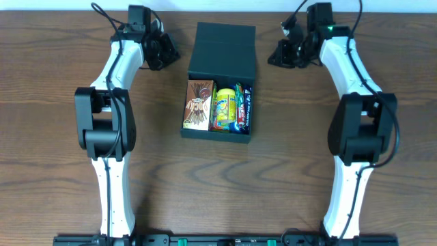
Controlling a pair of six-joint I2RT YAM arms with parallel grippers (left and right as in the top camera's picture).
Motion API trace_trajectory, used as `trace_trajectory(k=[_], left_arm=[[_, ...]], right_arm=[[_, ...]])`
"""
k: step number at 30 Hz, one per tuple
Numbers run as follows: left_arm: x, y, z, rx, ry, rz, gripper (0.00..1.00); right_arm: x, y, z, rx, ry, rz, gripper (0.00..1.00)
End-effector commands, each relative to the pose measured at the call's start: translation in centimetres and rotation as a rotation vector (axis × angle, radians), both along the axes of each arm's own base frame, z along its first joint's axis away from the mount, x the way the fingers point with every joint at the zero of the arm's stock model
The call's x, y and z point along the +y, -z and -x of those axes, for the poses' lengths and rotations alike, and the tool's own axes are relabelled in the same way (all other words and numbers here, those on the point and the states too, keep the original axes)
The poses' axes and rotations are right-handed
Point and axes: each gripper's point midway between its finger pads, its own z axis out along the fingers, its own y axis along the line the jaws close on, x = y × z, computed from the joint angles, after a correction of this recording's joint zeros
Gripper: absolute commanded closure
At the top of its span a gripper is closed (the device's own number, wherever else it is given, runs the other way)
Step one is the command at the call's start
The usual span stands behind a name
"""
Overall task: Pack container
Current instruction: 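Move both grippers to the raised lid's back edge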
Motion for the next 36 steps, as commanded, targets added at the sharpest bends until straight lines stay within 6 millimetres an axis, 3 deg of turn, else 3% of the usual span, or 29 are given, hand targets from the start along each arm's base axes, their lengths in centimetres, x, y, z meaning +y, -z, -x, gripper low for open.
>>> trace_trajectory(k=[1,10,20,30,36], left_arm=[[-1.1,-0.4,-0.1,0.014,0.01,0.078,0.95],[-3.1,0.5,0.6,0.039,0.051,0.122,0.94],[-4.6,0.5,1.0,0.043,0.078,0.121,0.94],[-4.7,0.4,1.0,0.037,0.089,0.126,0.94],[-5.3,-0.3,0.7,-0.008,0.134,0.154,0.94]], right_arm=[[0.9,1.9,0.7,0.082,0.014,-0.072,0.99],[3.0,3.8,1.6,0.154,-0.021,-0.17,0.99],[6.3,3.8,1.6,0.13,-0.096,-0.278,0.99],[8.2,0.9,1.1,0.048,-0.181,-0.446,0.99],[9.2,-1.3,1.8,-0.018,-0.285,-0.569,0.99]])
